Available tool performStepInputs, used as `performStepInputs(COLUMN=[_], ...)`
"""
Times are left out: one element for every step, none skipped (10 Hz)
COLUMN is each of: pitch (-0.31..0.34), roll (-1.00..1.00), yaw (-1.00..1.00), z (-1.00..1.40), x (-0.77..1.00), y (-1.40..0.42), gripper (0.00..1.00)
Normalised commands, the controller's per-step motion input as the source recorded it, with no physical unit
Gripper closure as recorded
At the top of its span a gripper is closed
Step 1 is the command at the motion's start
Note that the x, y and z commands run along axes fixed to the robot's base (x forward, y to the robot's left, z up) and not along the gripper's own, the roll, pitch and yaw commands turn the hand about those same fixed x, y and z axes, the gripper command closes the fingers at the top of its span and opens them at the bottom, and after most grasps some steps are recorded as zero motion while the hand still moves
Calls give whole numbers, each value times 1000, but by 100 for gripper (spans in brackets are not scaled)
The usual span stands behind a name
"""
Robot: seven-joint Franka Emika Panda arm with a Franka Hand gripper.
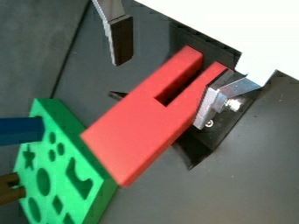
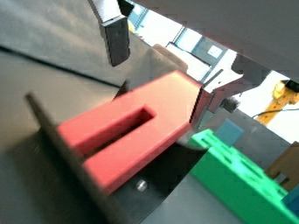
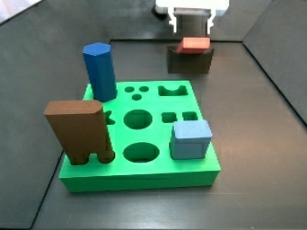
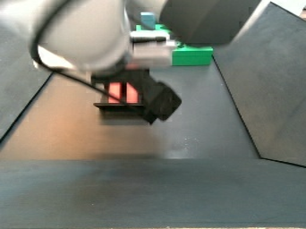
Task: Pick up the double-square object. Move up. Rotate the double-square object. Place the double-square object on the fixture. Regrasp the double-square object. Move to above the board. Insert the double-square object.
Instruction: Regrasp the double-square object.
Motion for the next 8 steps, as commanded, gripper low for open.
performStepInputs(pitch=[85, 87, 52, 50, 40, 29, 24, 22], roll=[51, 49, 1000, 1000, 1000, 1000, 1000, 1000], yaw=[-2, -10, 3, 2, 1, 0, 0, 0], z=[489, 373, 956, 907, 884, 835, 780, 709], x=[-30, -27, 13, 12, -9, -47, -56, -61], y=[1, 1, -1000, -1000, -1000, -1000, -1000, -1000], gripper=[0, 0, 0, 0, 0, 0, 0, 0])
